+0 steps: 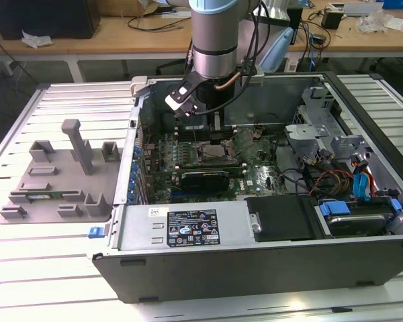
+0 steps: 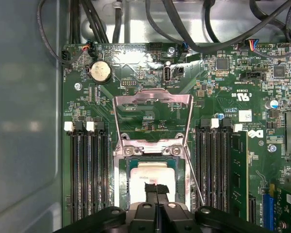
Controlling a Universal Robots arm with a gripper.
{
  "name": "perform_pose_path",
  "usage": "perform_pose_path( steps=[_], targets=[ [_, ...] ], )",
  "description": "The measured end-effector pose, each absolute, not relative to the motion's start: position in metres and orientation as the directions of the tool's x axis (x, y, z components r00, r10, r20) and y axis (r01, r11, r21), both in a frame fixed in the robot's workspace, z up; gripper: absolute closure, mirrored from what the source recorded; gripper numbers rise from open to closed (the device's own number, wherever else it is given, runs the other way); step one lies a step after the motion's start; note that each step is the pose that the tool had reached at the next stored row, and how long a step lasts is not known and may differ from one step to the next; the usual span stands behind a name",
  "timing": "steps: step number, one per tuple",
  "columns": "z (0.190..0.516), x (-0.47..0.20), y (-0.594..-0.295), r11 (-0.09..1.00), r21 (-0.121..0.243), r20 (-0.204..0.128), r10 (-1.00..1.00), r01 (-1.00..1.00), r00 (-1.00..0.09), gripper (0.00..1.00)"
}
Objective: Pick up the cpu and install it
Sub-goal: 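Place the cpu into insertion slot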
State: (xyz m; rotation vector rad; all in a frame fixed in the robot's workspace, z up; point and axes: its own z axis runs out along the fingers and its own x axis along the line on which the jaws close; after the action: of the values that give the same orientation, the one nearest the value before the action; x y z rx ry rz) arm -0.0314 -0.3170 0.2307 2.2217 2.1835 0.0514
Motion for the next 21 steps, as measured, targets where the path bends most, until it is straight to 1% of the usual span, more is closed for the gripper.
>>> perform_pose_path(
  steps=[21],
  targets=[
    [0.2293,-0.0314,-0.317,-0.017,0.042,-0.001,1.0,0.999,0.017,0.89]
  ],
)
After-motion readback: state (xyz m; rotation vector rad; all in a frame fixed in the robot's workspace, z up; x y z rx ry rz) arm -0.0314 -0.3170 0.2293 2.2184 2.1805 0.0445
